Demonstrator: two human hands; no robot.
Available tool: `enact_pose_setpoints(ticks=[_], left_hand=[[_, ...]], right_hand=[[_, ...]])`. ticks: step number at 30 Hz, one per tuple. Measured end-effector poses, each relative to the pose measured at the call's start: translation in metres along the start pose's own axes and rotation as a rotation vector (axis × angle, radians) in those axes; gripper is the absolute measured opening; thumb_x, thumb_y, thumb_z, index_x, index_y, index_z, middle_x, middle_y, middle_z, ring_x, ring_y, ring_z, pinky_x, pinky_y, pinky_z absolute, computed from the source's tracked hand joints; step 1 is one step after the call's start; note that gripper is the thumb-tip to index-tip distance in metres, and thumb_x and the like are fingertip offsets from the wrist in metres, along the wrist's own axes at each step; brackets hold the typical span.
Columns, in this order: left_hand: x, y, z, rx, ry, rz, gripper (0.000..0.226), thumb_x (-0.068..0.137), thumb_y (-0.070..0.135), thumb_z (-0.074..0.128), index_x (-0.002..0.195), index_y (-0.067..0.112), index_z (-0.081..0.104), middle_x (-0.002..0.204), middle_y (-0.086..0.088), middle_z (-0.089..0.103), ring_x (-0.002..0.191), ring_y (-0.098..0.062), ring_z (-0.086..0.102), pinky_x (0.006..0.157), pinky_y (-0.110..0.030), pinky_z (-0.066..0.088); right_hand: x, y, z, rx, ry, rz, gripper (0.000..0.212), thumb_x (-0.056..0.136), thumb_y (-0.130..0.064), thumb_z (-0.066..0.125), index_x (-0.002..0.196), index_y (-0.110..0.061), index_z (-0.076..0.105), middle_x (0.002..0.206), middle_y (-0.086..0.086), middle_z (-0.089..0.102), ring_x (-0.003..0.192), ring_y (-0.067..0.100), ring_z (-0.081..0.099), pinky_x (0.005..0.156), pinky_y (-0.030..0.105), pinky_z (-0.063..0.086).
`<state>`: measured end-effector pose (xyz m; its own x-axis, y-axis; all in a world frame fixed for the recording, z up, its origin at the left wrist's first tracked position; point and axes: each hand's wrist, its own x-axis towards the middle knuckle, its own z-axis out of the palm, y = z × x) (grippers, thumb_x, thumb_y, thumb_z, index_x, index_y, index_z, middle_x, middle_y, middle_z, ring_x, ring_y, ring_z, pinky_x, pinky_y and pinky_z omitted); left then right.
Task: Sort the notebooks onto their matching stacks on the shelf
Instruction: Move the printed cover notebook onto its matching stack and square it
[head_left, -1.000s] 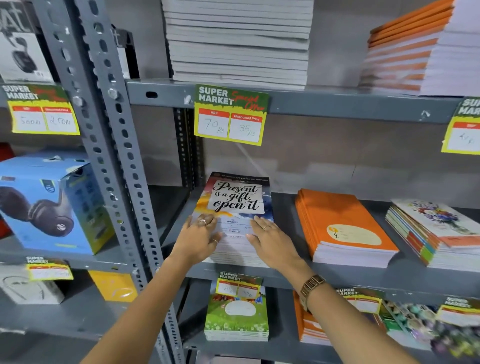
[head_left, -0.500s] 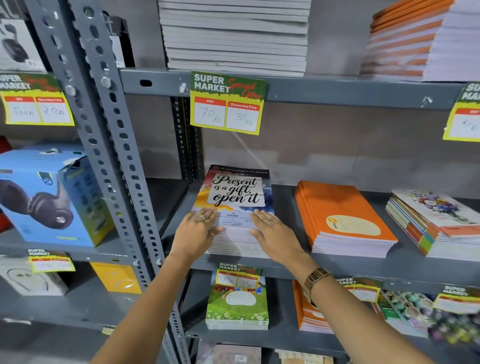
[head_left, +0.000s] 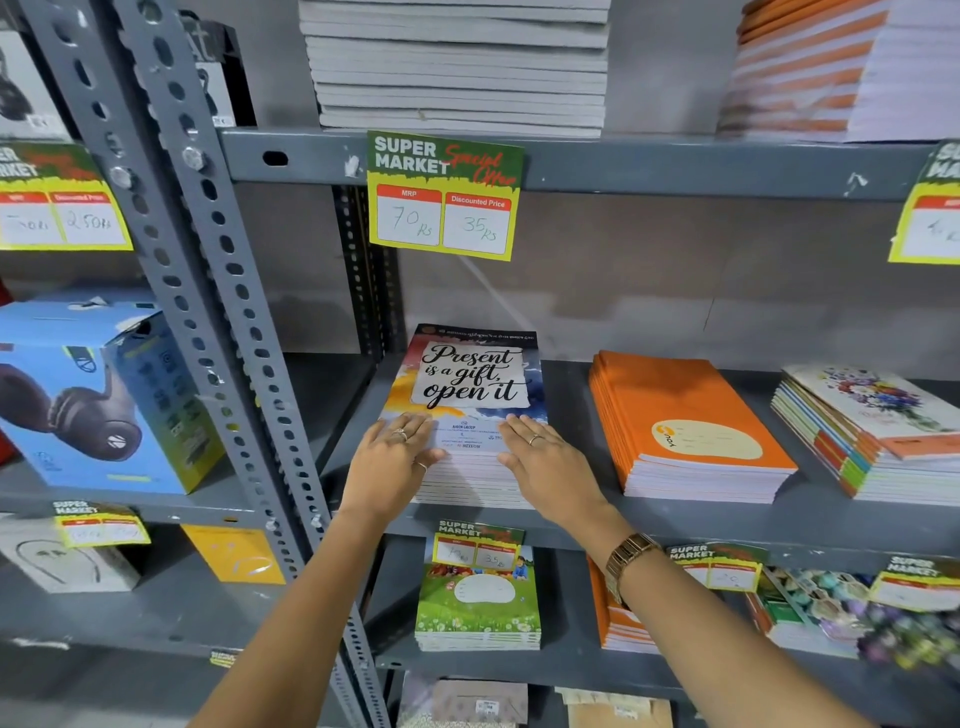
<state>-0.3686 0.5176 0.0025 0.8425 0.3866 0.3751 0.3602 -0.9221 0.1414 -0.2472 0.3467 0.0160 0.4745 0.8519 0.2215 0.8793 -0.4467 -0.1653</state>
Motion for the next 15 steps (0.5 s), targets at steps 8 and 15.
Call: enact_pose_setpoints(ticks=[8,15], left_hand=[[0.001,0.001,0.0,-0.078,-0.017,-0.014,0.082,0.077,0.057,0.011,0.131,0.009,0.05,0.14,-0.008,0.051,0.135,-0.023,0.04,0.114,-0.044,0.024],[-0.006,0.003,-0.004,0.005,-0.066,0.002,0.11,0.068,0.081,-0.011,0.141,0.013,0.035,0.149,-0.004,0.039,0.143,-0.02,0.026,0.117,-0.048,0.002]], right_hand=[[0.0,0.0,0.001,-0.026,0.013,0.0,0.051,0.102,-0.031,0.03,0.148,-0.012,0.023,0.157,0.006,0.024,0.146,0.019,0.019,0.12,0.028,0.013],[-0.02,0.017,-0.001,0.179,0.105,0.022,0.072,0.096,-0.035,0.046,0.151,-0.012,0.005,0.149,-0.01,-0.011,0.139,0.005,-0.013,0.117,0.025,-0.003]])
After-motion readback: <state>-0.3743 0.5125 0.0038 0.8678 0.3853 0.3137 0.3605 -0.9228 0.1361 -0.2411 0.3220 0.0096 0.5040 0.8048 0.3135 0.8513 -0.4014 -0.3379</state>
